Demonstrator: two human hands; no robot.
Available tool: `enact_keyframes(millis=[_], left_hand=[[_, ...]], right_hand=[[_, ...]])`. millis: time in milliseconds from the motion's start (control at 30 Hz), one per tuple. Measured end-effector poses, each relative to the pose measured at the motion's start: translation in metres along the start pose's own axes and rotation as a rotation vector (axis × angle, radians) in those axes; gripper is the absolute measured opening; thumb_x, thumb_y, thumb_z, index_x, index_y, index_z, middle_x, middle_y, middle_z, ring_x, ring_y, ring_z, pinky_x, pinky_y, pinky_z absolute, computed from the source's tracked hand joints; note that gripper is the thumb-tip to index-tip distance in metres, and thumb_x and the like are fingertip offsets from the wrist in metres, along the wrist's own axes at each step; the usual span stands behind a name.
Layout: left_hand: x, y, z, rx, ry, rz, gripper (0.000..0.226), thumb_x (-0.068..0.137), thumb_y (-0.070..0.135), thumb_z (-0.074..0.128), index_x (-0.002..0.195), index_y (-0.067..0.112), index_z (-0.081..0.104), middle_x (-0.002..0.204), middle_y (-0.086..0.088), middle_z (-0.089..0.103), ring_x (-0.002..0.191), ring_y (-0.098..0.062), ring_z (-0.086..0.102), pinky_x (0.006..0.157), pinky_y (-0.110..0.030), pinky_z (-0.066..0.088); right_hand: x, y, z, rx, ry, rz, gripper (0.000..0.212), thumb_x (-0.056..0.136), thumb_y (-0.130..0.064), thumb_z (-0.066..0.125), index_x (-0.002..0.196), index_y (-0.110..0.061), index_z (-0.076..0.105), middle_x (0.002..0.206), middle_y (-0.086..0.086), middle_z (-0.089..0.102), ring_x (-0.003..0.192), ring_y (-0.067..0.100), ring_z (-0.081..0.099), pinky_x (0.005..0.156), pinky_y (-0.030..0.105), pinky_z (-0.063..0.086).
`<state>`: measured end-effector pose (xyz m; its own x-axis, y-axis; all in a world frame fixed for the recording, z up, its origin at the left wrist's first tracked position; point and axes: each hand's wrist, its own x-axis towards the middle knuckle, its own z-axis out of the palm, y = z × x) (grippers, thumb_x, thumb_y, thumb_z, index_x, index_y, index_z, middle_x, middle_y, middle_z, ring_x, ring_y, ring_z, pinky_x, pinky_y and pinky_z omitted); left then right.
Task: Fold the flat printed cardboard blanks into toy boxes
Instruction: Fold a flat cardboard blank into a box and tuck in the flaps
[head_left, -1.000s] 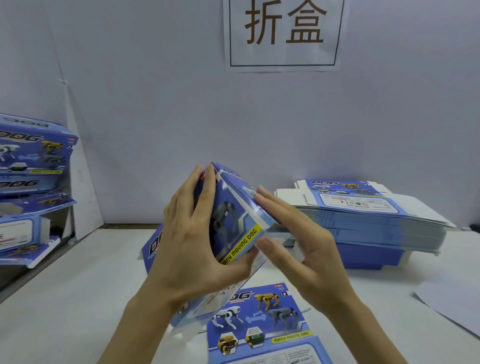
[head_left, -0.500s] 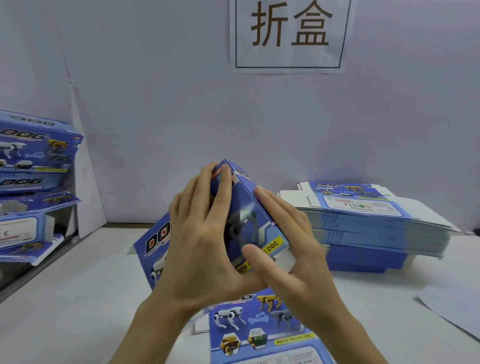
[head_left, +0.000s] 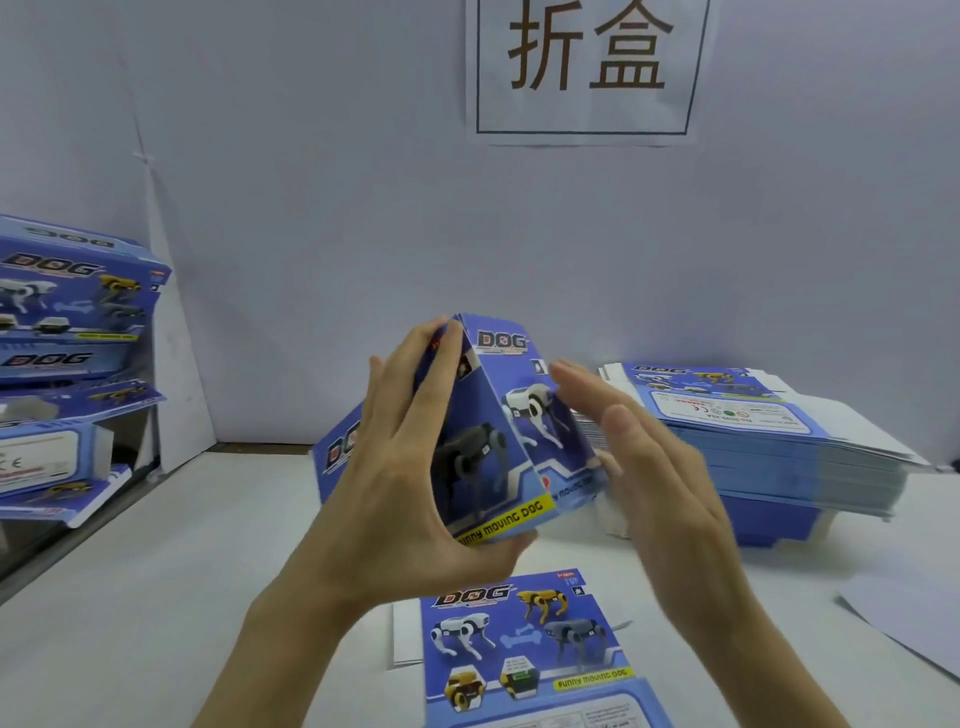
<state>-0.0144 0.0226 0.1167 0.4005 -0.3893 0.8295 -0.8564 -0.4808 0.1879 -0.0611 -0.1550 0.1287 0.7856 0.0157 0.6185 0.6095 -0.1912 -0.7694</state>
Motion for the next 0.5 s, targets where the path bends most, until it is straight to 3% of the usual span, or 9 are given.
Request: enact_keyframes(millis=[67,167,333,400,500], left_hand=[[-0.001,-0.002,0.002,-0.075,-0.008,-0.003,0.116,0.064,0.056,0.072,0.151,0.01,0.012,0.156,-0.006,0.016,0.147,-0.019,0.016,0.106,-0.061,0.036],[-0.001,0.0,0.006,-0.096,-0.04,0.025,0.114,0.064,0.052,0.074,0.149,0.017,0.008,0.154,0.006,0.012,0.146,-0.015,0.015,0.102,-0.061,0.041],[0.0,0.009,0.004,-0.012,-0.056,0.061,0.11,0.066,0.059,0.065,0.15,0.022,0.003,0.151,0.012,0.005,0.144,-0.01,0.014,0.099,-0.064,0.041],[0.001,0.013,0.005,0.09,-0.081,0.106,0.107,0.068,0.06,0.059,0.15,0.022,0.002,0.152,0.004,0.008,0.144,-0.015,0.016,0.105,-0.067,0.031],[0.001,0.016,0.01,0.207,-0.131,0.174,0.103,0.07,0.06,0.055,0.15,0.015,0.008,0.149,-0.005,0.016,0.143,-0.03,0.025,0.109,-0.068,0.023]], right_hand=[[0.0,-0.005,-0.007,-0.169,-0.006,-0.04,0.022,0.092,-0.038,0.052,0.113,-0.041,0.057,0.129,-0.031,0.047,0.122,-0.009,0.047,0.093,0.012,0.043],[-0.01,-0.008,-0.003,-0.452,-0.031,-0.033,0.041,0.074,-0.056,0.05,0.114,-0.048,0.055,0.134,-0.03,0.042,0.121,-0.016,0.041,0.091,0.004,0.038],[-0.011,-0.009,-0.006,-0.542,-0.046,-0.039,0.044,0.069,-0.063,0.049,0.111,-0.052,0.044,0.13,-0.036,0.038,0.109,-0.026,0.039,0.079,-0.004,0.036],[-0.012,-0.01,-0.012,-0.591,-0.1,0.033,0.05,0.072,-0.058,0.055,0.118,-0.053,0.037,0.126,-0.04,0.038,0.108,-0.026,0.04,0.083,-0.002,0.038],[-0.013,-0.009,-0.017,-0.636,-0.124,0.124,0.063,0.076,-0.038,0.064,0.133,-0.041,0.036,0.129,-0.027,0.047,0.113,-0.008,0.05,0.094,0.016,0.046]])
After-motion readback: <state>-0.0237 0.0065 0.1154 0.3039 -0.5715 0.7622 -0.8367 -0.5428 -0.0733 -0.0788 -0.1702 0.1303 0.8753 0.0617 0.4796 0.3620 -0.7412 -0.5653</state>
